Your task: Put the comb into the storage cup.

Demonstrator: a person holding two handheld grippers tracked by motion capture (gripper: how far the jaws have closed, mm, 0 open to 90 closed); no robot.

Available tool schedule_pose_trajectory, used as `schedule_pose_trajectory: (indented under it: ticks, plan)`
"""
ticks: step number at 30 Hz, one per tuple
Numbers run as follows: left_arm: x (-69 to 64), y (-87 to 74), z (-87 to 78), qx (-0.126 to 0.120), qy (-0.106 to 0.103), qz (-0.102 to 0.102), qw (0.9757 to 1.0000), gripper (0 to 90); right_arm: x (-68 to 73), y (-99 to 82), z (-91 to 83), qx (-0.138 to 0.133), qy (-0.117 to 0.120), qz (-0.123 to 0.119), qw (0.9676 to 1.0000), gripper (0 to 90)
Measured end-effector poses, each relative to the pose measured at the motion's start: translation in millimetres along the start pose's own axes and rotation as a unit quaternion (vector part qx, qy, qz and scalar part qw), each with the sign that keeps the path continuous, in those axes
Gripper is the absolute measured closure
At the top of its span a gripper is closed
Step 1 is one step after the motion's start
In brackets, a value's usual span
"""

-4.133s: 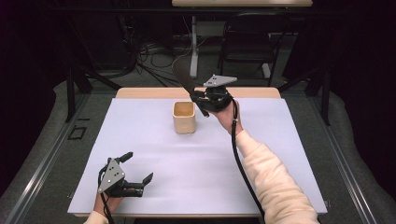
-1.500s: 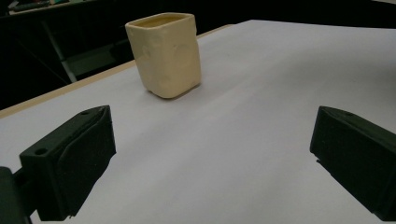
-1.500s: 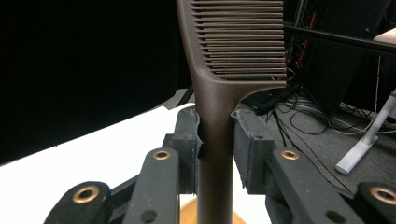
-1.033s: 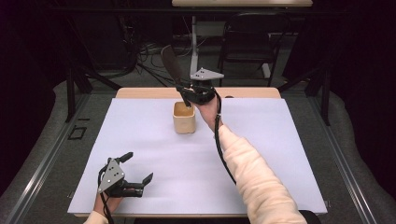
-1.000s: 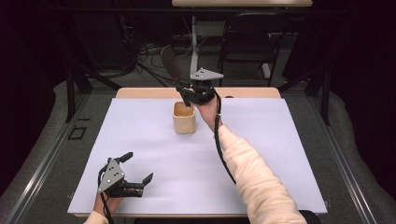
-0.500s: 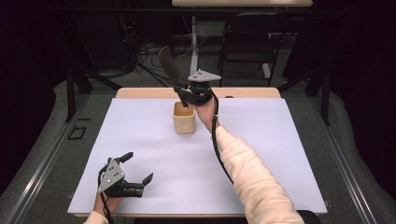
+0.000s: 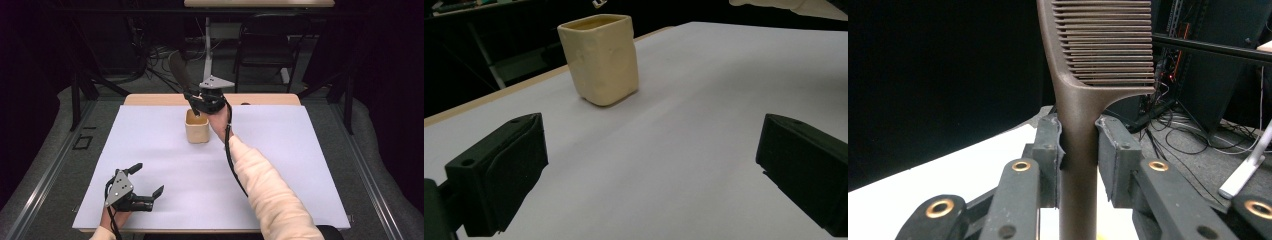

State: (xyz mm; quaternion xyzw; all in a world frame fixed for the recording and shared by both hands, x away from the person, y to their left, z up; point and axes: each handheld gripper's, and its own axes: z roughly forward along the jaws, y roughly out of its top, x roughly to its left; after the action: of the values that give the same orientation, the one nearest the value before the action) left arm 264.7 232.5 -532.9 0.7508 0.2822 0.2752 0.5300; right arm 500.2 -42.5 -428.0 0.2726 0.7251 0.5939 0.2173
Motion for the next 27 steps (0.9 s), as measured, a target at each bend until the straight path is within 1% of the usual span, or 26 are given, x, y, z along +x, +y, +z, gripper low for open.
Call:
schedule_pose_trajectory:
  ticks: [6, 17, 27]
  plan:
    - [-0.1, 0.0, 0.1, 0.001, 0.0, 0.0, 1.0, 0.2, 0.2, -2.3, 2.0, 0.002, 0.006, -0.001, 1.0, 72.3]
    - [0.1, -0.1, 0.0, 0.0, -0.001, -0.001, 1.0, 0.2, -0.8, -6.7, 5.3, 0.002, 0.004, -0.005, 1.0, 72.2]
    - [-0.2, -0.1, 0.1, 0.0, -0.001, -0.002, 1.0, 0.2, -1.0, -14.6, 7.8, 0.014, 0.005, -0.008, 0.9999, 72.2]
